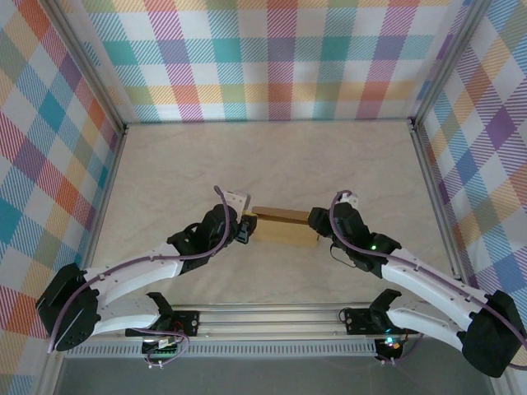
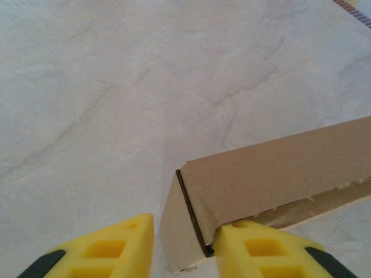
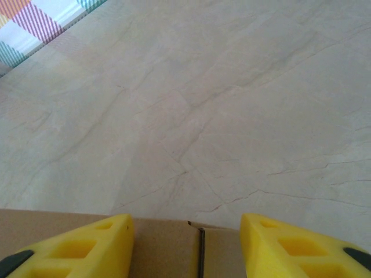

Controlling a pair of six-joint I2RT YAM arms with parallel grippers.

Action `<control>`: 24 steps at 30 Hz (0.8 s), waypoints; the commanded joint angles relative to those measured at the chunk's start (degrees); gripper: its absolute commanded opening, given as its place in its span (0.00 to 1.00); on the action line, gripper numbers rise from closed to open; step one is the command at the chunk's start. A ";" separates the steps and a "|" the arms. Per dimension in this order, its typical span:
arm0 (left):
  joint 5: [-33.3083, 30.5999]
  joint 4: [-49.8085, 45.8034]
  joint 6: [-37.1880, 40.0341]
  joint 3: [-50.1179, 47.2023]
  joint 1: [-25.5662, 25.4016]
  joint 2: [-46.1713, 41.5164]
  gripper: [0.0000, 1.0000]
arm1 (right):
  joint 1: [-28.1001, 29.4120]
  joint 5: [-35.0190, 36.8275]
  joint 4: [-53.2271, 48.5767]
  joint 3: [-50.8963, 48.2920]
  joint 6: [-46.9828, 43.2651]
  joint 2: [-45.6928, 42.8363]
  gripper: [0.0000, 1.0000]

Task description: Fold the paper box

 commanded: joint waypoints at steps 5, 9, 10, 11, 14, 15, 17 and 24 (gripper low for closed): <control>0.64 -11.00 2.03 -1.84 -0.38 -5.19 0.54 | -0.05 1.62 -4.61 0.81 -1.19 1.76 0.52; 2.09 -13.42 2.05 -1.56 -0.15 -7.23 0.66 | -0.01 1.63 -4.74 1.25 -1.02 2.70 0.52; 2.34 -14.00 1.87 -1.25 -0.01 -7.22 0.69 | -0.01 1.49 -5.00 1.46 -1.06 3.07 0.52; 2.47 -14.50 1.70 -0.95 0.11 -7.06 0.70 | -0.01 1.45 -5.02 1.60 -1.04 3.47 0.52; 4.08 -15.02 1.52 -0.36 0.45 -6.70 0.73 | -0.01 1.17 -4.95 2.07 -1.03 4.38 0.52; 4.74 -15.15 1.42 -0.10 0.57 -6.69 0.74 | -0.02 1.18 -4.95 2.14 -1.10 4.66 0.52; 5.59 -15.70 1.49 0.55 0.91 -6.93 0.75 | 0.01 1.27 -5.25 2.48 -1.13 5.05 0.52; 11.55 -18.82 3.96 1.85 3.50 -9.59 0.88 | -0.01 1.56 -6.17 3.82 -1.19 7.50 0.52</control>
